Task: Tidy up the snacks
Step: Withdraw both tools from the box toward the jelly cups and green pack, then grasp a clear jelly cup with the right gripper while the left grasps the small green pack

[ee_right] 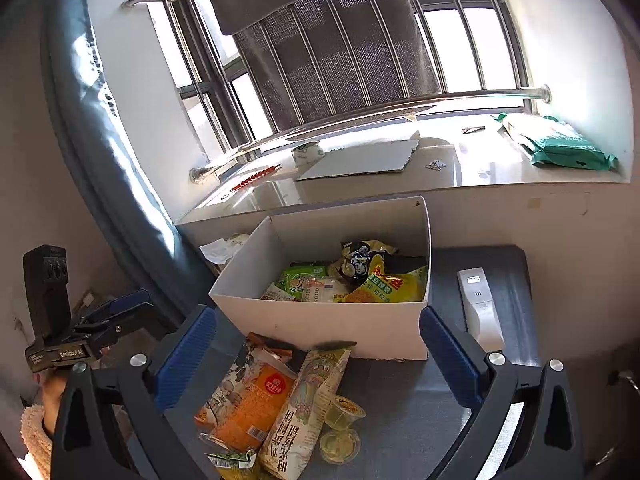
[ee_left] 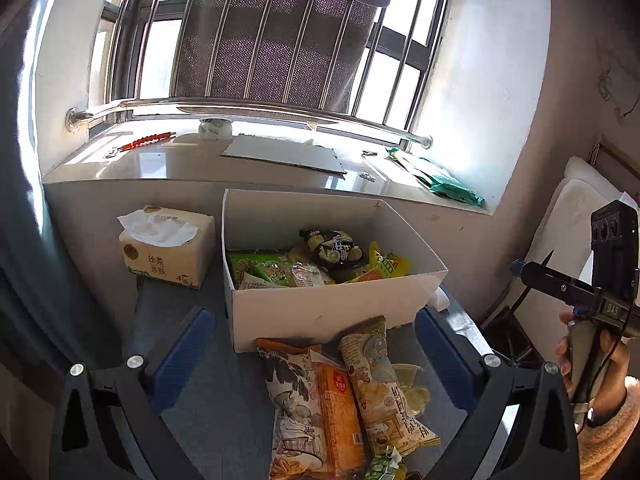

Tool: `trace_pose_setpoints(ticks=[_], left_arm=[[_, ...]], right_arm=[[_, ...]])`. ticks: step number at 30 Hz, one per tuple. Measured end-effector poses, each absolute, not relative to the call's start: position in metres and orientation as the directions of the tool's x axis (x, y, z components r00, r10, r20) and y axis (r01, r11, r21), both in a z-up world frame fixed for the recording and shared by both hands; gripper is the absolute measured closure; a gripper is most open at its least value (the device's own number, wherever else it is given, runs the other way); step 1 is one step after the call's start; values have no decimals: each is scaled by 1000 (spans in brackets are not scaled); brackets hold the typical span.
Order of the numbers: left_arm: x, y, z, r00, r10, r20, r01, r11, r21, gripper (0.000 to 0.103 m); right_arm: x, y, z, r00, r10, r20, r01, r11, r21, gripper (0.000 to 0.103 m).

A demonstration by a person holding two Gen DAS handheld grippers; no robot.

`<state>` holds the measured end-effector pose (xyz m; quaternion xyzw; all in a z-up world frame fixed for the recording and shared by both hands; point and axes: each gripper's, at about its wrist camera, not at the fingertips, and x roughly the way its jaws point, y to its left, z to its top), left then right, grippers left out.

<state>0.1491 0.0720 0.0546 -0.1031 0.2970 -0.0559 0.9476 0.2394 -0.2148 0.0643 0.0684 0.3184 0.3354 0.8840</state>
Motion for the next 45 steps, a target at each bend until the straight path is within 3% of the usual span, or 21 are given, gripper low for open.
trace_pose_setpoints(ticks=[14,26,36,38,39,41,43,45], left_arm=[[42,26,-53,714,-236,-659,-3,940,-340,0],[36,14,-50,717,-225,-660,16,951,-307,0],[39,10,-57,698,-238,-675,25,950,-310,0],[41,11,-58,695,-243,-677,24,949,-316,0],[42,12,-59,694,-242,-678,21,948,-316,0],[45,11,-62,687,-243,-685,19,948,-317,0],[47,10,-63,681,-250,-688,23,946,-322,0],[50,7,-65,676,-256,-691,28,946,-323,0]], right_arm=[[132,-246,-64,453,577,-679,-440,807,393,0],[191,-203,-60,499,462,-733,-527,833,166,0],[232,-180,-90,446,420,-790,-543,829,135,0],[234,-181,-94,434,427,-793,-550,823,142,8],[234,-181,-96,424,422,-802,-553,821,140,21],[230,-177,-97,439,388,-810,-562,822,89,37],[227,-175,-95,425,407,-809,-589,803,94,60],[224,-175,-92,432,403,-807,-589,804,87,64]])
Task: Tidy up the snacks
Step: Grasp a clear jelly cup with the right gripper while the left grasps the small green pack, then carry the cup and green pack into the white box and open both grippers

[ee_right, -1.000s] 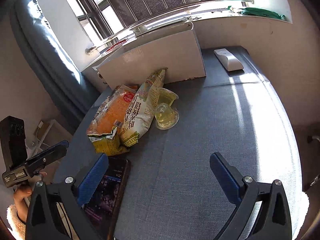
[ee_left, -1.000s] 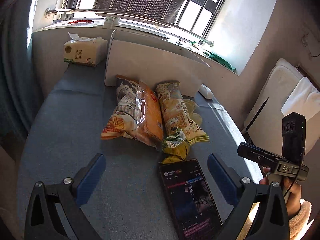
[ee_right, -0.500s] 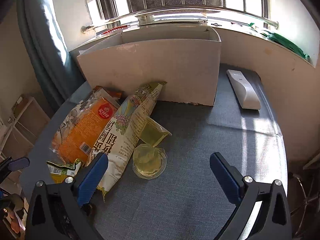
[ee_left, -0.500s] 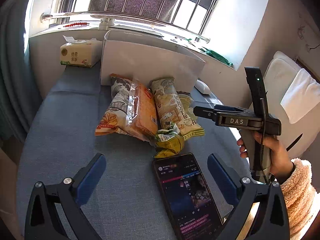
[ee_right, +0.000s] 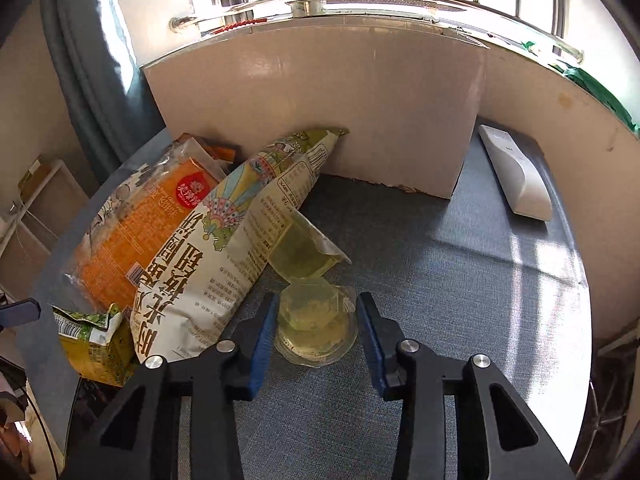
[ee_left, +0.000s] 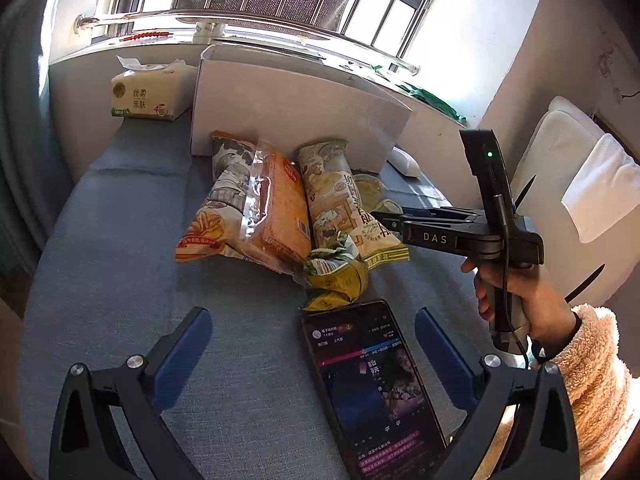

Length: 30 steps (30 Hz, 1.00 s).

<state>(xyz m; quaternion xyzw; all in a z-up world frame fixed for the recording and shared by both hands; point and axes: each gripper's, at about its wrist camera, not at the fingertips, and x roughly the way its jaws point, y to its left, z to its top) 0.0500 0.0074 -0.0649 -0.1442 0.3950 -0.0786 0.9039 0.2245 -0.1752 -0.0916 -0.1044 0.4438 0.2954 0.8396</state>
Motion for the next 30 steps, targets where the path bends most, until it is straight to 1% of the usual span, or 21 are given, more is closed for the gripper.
trace_pose_setpoints(ticks=[1,3,6,11,15,18,19,21,22,23,26,30], left_arm=[[52,6,-66,671,-256,-696,30,947,-320,0],[55,3,-68,665,-255,-702,33,949,-314,0],[64,-2,-72,647,-259,-717,31,949,-314,0],[87,-10,-82,614,-266,-743,14,945,-327,0],[98,-13,-89,591,-262,-762,0,946,-325,0],[104,-14,-94,583,-256,-771,-13,946,-324,3],[107,-14,-96,578,-258,-774,-14,945,-326,6],[109,-15,-97,584,-242,-775,-18,950,-311,23],[109,-14,-98,580,-263,-771,-8,945,-328,46],[111,-13,-99,574,-291,-765,-3,934,-357,54],[102,-12,-95,598,-274,-753,13,943,-333,58],[86,-2,-85,628,-290,-722,18,933,-359,63]], right_arm=[[224,-177,-90,428,408,-806,-586,804,96,64],[220,-186,-83,410,468,-783,-594,788,160,69],[207,-203,-69,439,479,-760,-581,797,166,69],[183,-233,-53,447,540,-713,-557,792,250,69],[156,-245,-46,472,559,-682,-553,790,264,69],[141,-255,-45,475,581,-661,-540,785,302,69],[137,-257,-46,474,590,-654,-539,781,314,69],[133,-256,-50,470,597,-650,-536,778,328,69],[131,-257,-51,463,607,-646,-538,771,339,69],[129,-258,-52,459,614,-642,-539,767,348,69],[128,-259,-53,455,623,-636,-540,761,359,69],[126,-260,-52,455,634,-625,-542,755,371,69]])
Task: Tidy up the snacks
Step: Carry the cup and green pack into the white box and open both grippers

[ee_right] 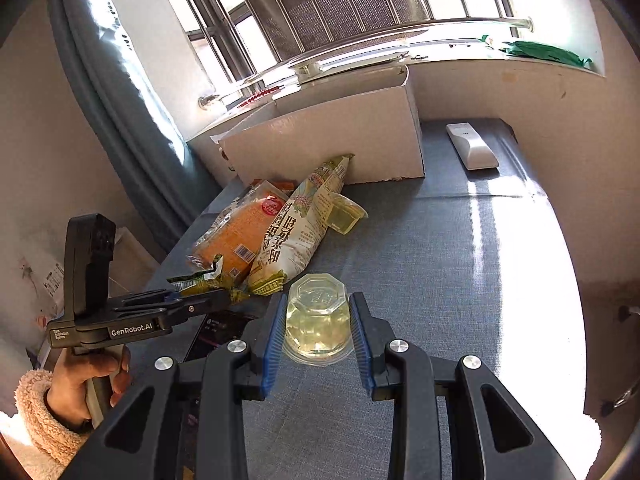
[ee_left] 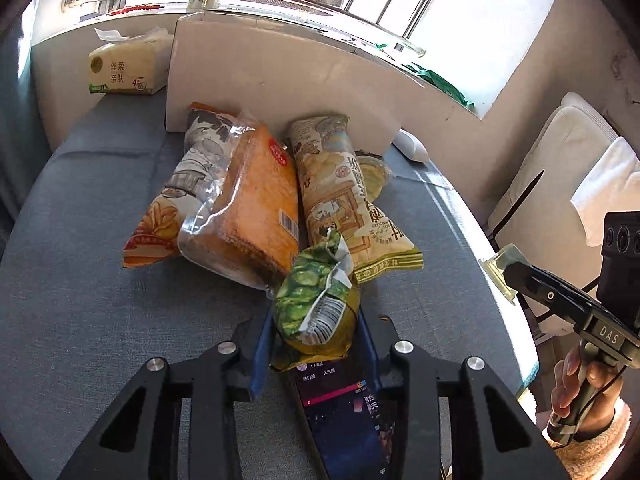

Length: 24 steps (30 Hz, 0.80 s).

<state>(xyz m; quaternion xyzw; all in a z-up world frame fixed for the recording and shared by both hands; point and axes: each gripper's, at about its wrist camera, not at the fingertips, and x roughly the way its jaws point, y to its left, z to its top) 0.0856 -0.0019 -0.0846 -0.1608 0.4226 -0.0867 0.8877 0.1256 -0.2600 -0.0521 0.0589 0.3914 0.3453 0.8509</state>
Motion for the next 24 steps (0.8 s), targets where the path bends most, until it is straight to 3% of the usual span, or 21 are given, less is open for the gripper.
trace_pose_setpoints(ticks=[15,24], left_arm=[[48,32,-30,713,-304,-631,85,932,-353,69],[152,57,46,810,-254,-529,125,955,-268,69]], right_arm=[[132,-237,-41,440,663,-605,-582,724,370,69],[209,-202,22,491,680,-544,-625,710,324,69]])
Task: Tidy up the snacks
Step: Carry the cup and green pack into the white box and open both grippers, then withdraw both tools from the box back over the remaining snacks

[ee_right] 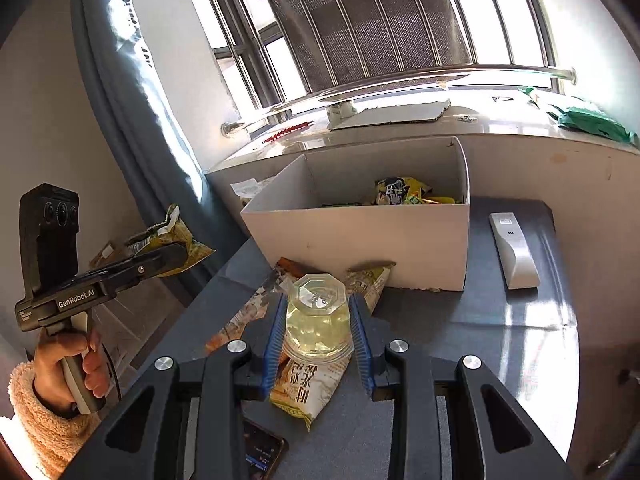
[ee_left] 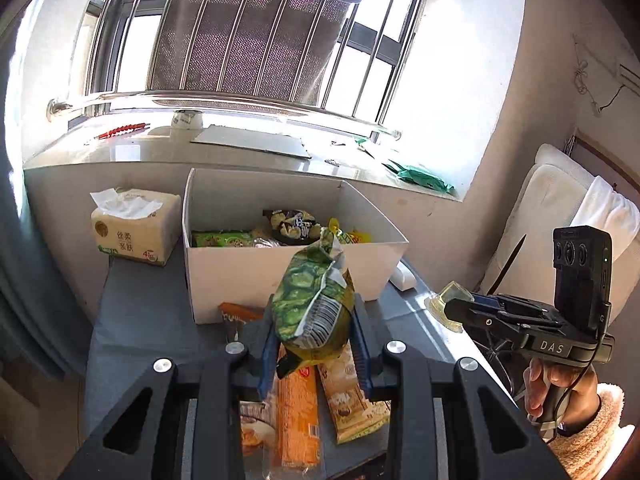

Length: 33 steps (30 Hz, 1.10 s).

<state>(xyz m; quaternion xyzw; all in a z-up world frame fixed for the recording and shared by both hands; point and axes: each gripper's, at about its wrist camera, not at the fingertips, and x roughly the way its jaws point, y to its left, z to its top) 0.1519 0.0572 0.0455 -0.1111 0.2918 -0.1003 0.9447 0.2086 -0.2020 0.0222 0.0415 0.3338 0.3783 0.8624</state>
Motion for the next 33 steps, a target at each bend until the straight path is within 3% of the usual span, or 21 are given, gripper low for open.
trace_pose_setpoints(ticks=[2,8,13,16,17,18,19,20,33], left_arm=[[188,66,56,814,-257,-521,120,952,-283,69],[302,83,49,754,-221,-618,66,963,-263,69],[343,83,30,714,-170,-679,32,977,-210,67],[352,85,18,688,-145,-711,6,981,-195,60],[351,85,17,691,-134,-710,-7,982,-191,36],[351,87,16,688,-129,-714,-21,980,-198,18],[347,89,16,700,-127,-703,-26,979,-203,1],[344,89,18,705,-139,-696,-13,978,-209,0],[257,82,64,787,-97,-610,11,990,-143,0]], right_arm=[[242,-192,36,510,667,-543,-607,726,323,69],[340,-161,45,531,582,-615,-539,793,285,69],[393,-147,41,528,538,-657,-505,821,266,69],[406,-145,38,535,536,-653,-492,826,276,67],[408,-144,37,538,534,-652,-484,829,280,64],[408,-145,37,538,533,-653,-478,831,285,39],[408,-146,39,551,534,-641,-471,833,289,6],[406,-148,41,564,537,-627,-469,833,293,0],[325,-153,73,597,561,-573,-551,806,216,0]])
